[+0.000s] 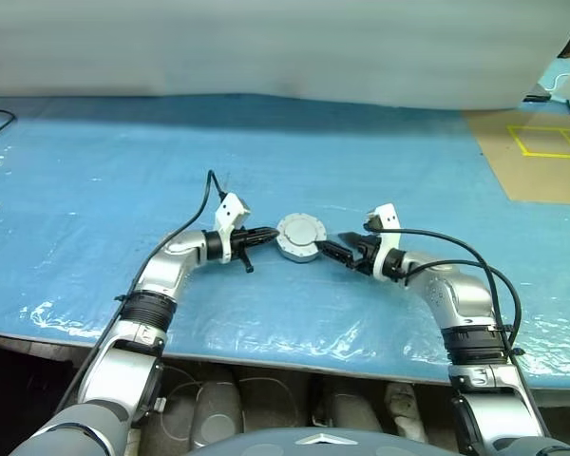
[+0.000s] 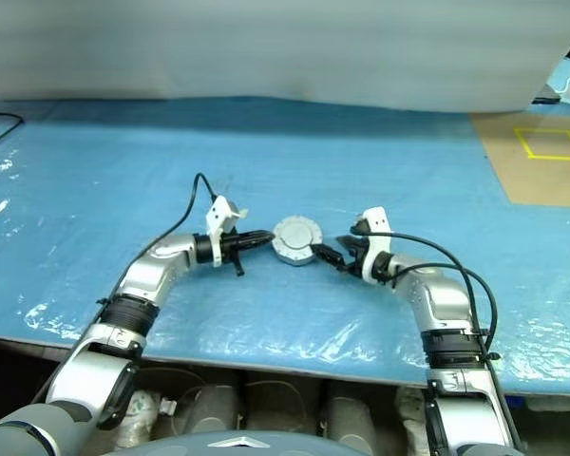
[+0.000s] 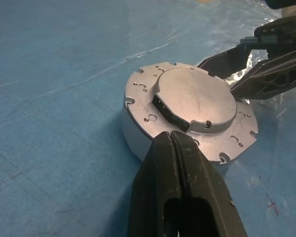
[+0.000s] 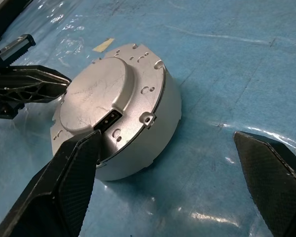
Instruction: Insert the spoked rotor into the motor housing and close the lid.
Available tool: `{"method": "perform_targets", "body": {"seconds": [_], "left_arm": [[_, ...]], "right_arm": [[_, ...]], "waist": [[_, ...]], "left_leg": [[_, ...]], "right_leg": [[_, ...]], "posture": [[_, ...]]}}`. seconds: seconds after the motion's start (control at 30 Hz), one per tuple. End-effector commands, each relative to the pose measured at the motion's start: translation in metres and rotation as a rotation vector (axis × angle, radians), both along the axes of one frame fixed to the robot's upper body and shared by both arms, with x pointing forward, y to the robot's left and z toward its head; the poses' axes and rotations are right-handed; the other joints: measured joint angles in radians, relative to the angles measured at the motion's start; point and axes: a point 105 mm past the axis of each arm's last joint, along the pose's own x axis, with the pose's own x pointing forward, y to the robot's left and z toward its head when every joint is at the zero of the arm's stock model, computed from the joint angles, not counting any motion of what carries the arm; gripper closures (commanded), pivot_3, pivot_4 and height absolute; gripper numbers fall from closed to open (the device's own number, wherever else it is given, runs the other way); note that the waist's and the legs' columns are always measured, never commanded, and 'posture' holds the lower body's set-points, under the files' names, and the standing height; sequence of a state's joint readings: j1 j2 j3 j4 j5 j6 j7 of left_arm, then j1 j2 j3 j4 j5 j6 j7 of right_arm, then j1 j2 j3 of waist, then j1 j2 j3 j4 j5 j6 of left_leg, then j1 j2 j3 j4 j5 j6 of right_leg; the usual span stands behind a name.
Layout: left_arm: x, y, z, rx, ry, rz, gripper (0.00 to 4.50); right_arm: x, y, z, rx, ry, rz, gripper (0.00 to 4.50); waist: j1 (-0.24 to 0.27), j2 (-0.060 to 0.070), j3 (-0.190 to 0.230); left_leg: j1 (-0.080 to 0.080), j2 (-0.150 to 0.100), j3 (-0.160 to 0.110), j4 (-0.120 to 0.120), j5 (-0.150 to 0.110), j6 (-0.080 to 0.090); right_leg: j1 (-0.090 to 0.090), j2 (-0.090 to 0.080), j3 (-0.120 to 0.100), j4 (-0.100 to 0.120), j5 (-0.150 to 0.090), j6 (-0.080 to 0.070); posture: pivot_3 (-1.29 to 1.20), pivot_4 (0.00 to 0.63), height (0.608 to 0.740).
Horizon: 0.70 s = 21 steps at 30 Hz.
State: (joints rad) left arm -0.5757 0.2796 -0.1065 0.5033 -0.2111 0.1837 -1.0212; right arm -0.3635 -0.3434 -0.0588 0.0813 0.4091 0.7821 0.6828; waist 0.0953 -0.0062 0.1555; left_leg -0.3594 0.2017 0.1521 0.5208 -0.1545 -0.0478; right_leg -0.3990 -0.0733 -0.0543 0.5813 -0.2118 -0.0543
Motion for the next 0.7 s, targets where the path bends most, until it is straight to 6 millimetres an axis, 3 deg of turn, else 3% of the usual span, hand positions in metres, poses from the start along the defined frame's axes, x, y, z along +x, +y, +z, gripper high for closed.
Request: {"method": "perform_targets", "body": {"seconds": [0.03, 0.17, 0.33, 0.43, 0.7], "left_arm": [[-0.002, -0.002, -0.005, 0.023, 0.015, -0.015, 4.5], [-0.002, -0.002, -0.005, 0.026, 0.011, -0.01, 4.5], [-0.001, -0.001, -0.004, 0.024, 0.005, -0.004, 4.5], [-0.001, -0.001, -0.005, 0.026, 0.003, -0.001, 4.5], [-0.001, 0.0, -0.006, 0.029, 0.0, 0.0, 4.5]], "right_arm": [[-0.002, 0.012, -0.003, 0.02, 0.034, 0.017, 0.03], [-0.009, 0.03, -0.009, 0.023, 0.066, 0.065, 0.03], [-0.011, 0.047, 0.013, 0.235, 0.083, 0.079, 0.03], [-0.011, 0.055, 0.015, 0.307, 0.14, 0.087, 0.03], [-0.003, 0.054, 0.005, 0.289, 0.169, 0.033, 0.03]], "waist": [[-0.001, 0.0, 0.0], [-0.005, 0.0, 0.0], [-0.013, 0.0, 0.0], [-0.014, 0.0, 0.0], [-0.007, 0.0, 0.0]], "left_leg": [[0.0, 0.0, 0.0, 0.0, 0.0, 0.0], [0.001, 0.001, 0.0, 0.0, 0.0, 0.0], [0.0, 0.001, 0.0, 0.0, 0.0, 0.0], [-0.005, 0.001, 0.0, 0.0, 0.0, 0.0], [-0.007, 0.001, 0.0, 0.0, 0.001, -0.002]], "right_leg": [[0.0, 0.0, 0.0, 0.0, 0.0, 0.0], [-0.001, 0.0, 0.0, 0.001, 0.0, 0.001], [-0.003, 0.001, 0.0, 0.002, -0.002, 0.004], [-0.006, 0.001, 0.0, 0.002, 0.0, 0.0], [-0.008, 0.0, 0.0, 0.002, 0.0, -0.001]], "posture": [[0.0, 0.15, 0.74], [0.0, 0.15, 0.74], [0.0, 0.15, 0.74], [0.0, 0.15, 0.74], [0.0, 0.15, 0.74]]}}
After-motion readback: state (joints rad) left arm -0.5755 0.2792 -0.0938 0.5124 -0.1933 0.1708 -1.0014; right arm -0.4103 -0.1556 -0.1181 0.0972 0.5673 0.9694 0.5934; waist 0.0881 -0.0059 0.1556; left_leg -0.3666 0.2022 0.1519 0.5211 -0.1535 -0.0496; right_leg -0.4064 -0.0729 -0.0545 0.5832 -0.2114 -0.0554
